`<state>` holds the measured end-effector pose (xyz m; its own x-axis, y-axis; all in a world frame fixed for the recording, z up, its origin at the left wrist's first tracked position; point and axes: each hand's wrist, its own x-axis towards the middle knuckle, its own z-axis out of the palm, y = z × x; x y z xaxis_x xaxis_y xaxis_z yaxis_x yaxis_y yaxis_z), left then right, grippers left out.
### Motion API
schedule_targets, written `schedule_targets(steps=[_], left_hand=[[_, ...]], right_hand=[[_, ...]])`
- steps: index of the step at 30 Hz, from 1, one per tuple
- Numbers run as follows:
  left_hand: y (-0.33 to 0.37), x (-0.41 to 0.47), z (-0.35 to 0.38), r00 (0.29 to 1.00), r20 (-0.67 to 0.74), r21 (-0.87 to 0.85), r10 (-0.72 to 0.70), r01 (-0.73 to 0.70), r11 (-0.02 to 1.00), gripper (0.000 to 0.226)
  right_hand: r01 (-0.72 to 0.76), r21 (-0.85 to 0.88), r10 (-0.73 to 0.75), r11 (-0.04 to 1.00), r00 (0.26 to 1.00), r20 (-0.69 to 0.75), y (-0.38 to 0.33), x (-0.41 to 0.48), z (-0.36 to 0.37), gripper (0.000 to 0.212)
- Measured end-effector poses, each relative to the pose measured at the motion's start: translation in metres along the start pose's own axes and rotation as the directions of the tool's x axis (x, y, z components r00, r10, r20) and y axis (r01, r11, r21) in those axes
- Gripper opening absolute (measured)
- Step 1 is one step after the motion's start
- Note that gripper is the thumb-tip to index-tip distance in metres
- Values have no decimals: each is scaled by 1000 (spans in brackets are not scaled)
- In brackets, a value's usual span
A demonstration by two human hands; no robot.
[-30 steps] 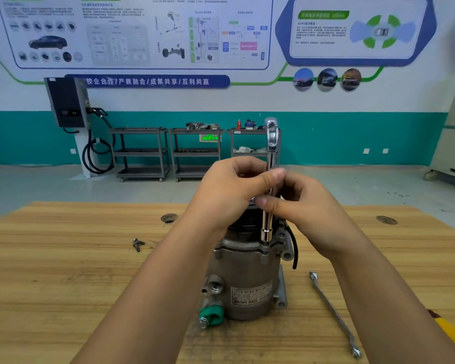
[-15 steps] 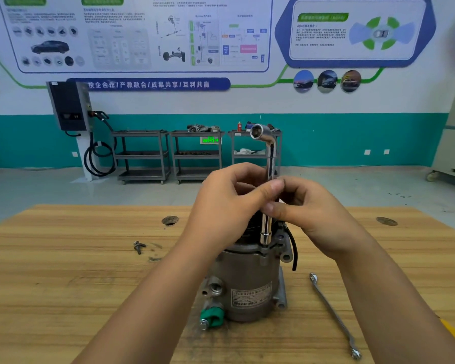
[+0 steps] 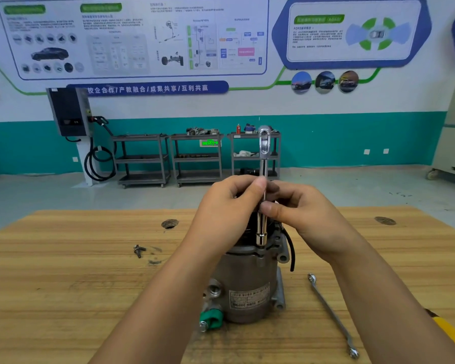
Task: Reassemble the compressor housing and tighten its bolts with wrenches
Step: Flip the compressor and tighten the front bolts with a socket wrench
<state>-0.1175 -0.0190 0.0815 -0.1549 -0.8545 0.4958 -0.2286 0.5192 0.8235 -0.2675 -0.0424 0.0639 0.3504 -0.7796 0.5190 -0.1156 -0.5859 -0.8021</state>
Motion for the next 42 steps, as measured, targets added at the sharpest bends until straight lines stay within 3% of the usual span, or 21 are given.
schedule_targets(steps=[4, 10, 14, 18, 20, 24, 28, 31, 37, 40, 42], left_hand=[[1, 0, 4, 999, -14, 50, 43, -42, 998, 16], [-2, 4, 0, 1000, -1, 16, 8, -8, 1000, 21], [-1, 3, -1, 997, 69, -66, -17, 22, 998, 21], [-3, 3, 2, 1000, -8, -57, 16, -17, 998, 14], [-2, 2, 3, 999, -37, -43, 26, -27, 999, 9], [-2, 2, 4, 1000, -15, -60, 5, -5, 998, 22], [-2, 1, 5, 1000, 0, -74, 14, -14, 997, 15], [-2, 1, 6, 999, -25, -41, 40, -41, 998, 12], [3, 1, 6, 999, 40, -110, -24, 28, 994, 24], [3, 1, 6, 999, 29, -99, -12, 15, 995, 28], [2, 0, 8, 1000, 0, -50, 27, -27, 998, 18]], right_hand=[[-6, -53, 2, 999, 997, -77, -1, -1, 6, 32], [6, -62, -5, 998, 1000, 19, -4, -2, 1, 22], [-12, -55, 11, 998, 1000, -22, -4, -1, 1, 6], [5, -113, -15, 994, 996, -86, -4, 0, 9, 40], [10, -132, -20, 991, 997, -76, -5, 0, 10, 29], [20, -94, -20, 995, 1000, -1, -4, -2, 4, 15], [8, -97, -13, 995, 999, -48, 0, 0, 6, 10], [37, -155, -52, 987, 994, -93, 2, 1, 10, 18], [44, -30, -44, 999, 999, 31, -2, -3, -1, 18], [54, -74, -56, 996, 998, -22, 1, -1, 2, 10], [45, -95, -53, 994, 995, -81, 5, 0, 5, 20]])
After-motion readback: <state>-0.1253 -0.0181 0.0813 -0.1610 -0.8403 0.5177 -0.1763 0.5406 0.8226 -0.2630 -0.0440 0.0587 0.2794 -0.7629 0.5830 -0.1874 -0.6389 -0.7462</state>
